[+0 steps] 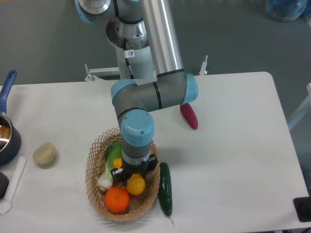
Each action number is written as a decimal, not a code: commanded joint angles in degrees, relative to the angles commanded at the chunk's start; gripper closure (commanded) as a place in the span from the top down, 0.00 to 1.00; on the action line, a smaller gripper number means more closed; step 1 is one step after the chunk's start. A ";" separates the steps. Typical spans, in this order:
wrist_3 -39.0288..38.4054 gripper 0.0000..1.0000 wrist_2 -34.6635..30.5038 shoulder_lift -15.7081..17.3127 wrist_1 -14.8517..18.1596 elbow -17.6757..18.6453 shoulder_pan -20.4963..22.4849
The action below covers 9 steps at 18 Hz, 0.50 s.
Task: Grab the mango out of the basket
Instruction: 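Lower the gripper around the yellow mango and close on it, then lift the grasped mango up out of the basket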
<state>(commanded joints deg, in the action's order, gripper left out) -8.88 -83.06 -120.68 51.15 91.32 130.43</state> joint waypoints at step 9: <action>3.95 0.34 -1.48 4.47 0.18 -1.14 0.09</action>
<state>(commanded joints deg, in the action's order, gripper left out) -4.93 -84.54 -116.20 51.33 90.18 130.52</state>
